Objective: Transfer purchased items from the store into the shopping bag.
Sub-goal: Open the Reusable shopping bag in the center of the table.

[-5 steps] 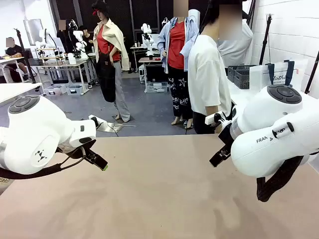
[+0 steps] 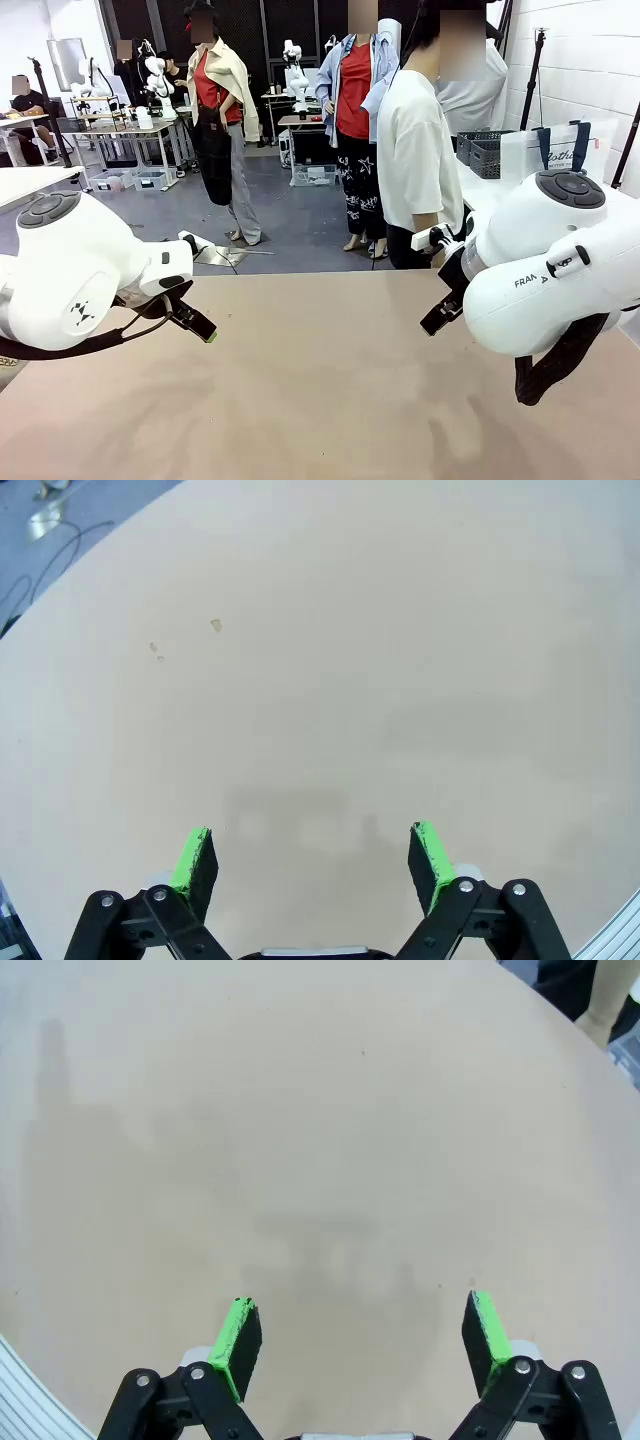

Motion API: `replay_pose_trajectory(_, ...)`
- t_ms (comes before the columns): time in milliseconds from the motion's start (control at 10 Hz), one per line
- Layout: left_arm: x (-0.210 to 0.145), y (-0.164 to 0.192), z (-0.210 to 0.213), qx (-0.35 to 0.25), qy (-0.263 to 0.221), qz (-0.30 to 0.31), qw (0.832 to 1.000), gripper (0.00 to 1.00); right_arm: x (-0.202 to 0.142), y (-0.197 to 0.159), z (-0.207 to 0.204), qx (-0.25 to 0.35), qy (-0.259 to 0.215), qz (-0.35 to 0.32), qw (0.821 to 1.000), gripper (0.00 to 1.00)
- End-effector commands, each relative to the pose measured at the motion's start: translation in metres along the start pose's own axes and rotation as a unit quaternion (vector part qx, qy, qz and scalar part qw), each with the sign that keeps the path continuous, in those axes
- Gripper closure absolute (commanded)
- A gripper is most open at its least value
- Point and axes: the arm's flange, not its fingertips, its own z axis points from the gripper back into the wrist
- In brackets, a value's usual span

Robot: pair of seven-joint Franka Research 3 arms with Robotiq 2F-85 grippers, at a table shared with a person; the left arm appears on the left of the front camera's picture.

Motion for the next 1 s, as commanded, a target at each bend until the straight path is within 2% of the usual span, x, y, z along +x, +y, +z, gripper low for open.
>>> replay_pose_trajectory(0, 0.0, 0.001, 0.0, 0.0, 0.0, 0.001, 1.0, 0.0, 0.0, 0.0, 0.0, 0.0, 0.0, 0.0, 1.0, 0.0)
replay_pose_trajectory(600, 0.0, 0.0, 0.0, 0.0, 0.0, 0.0, 1.0, 0.0, 0.0, 0.0, 0.0, 0.0, 0.0, 0.0, 1.0, 0.0)
replay_pose_trajectory(700, 0.009, -0.002, 0.01, -0.009, -0.025, 0.0, 1.0, 0.0, 0.014, 0.004, 0.01, -0.013, -0.035, -0.022, 0.999, 0.0)
replay_pose_trajectory(900, 0.025, 0.015, 0.055, -0.012, -0.107, 0.029, 0.994, 0.0, 0.046, -0.016, 0.045, -0.043, -0.109, -0.072, 0.99, 0.0)
